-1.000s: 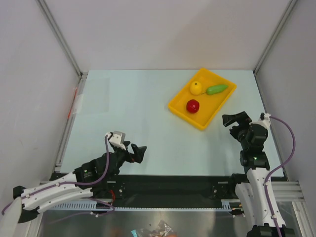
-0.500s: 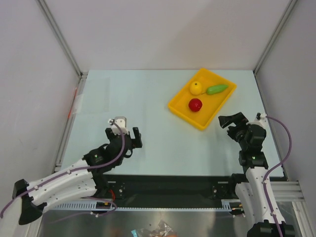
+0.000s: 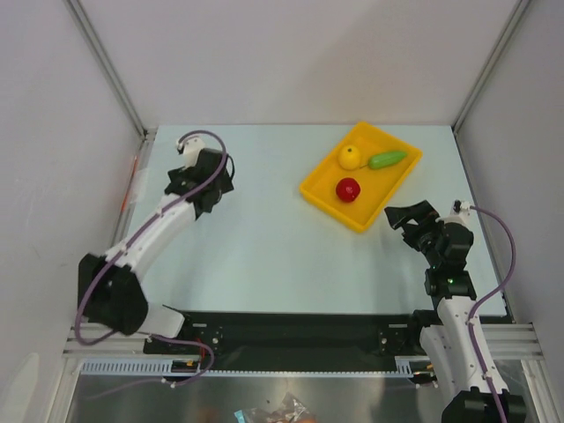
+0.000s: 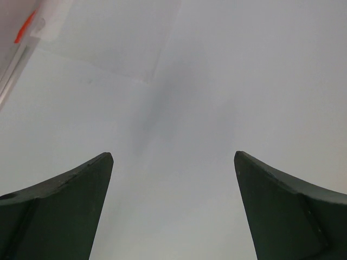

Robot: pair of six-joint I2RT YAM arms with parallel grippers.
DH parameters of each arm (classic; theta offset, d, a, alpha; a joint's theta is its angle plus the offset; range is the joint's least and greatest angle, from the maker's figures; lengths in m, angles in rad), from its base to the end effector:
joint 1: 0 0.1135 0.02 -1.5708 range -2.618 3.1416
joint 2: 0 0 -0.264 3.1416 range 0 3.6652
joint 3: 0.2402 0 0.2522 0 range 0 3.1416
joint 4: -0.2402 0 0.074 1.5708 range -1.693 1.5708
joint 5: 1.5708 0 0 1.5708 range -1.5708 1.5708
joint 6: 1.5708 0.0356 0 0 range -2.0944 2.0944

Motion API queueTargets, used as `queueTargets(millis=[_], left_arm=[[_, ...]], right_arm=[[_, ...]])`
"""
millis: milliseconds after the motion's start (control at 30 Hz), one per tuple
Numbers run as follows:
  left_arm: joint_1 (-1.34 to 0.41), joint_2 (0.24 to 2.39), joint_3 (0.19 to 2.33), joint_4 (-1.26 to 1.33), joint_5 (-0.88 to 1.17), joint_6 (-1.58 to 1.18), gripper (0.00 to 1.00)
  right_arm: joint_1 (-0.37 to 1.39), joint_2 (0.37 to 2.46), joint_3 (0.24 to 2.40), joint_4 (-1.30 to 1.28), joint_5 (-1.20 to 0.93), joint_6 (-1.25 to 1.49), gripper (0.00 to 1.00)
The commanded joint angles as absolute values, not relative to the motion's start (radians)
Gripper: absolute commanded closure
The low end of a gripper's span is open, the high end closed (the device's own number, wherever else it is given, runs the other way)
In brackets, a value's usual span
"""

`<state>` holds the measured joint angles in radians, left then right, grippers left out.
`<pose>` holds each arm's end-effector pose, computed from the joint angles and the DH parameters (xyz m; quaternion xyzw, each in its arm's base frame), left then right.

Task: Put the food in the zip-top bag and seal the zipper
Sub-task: Pick up the zipper food storage bag at the corner of the board.

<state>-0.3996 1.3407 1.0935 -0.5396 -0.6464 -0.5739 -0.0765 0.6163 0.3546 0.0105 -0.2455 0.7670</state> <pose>0.2702 -0.0909 0.2963 -0.1971 0.8624 0.0900 0.4575 0.1620 -0.0037 0.2337 0.2525 0.7462 0.2969 0.5397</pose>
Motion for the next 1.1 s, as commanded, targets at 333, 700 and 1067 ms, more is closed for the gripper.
queueTargets(millis=[333, 700, 1067], left_arm=[[-0.259, 1.894, 1.457, -0.678, -0.764, -0.336, 0.0], [-0.178, 2.111, 1.581, -0.649, -0.704, -0.238, 0.03], [-0.114, 2.233, 1.698, -0.696, -0.687, -0.225, 0.14]], right_arm=[[-0.08, 0.591, 0.347, 0.075, -0.282, 0.778, 0.0], [-0.08, 0.584, 0.347, 0.078, -0.293, 0.779, 0.0], [-0.078, 0.565, 0.348, 0.069, -0.299, 0.784, 0.0]])
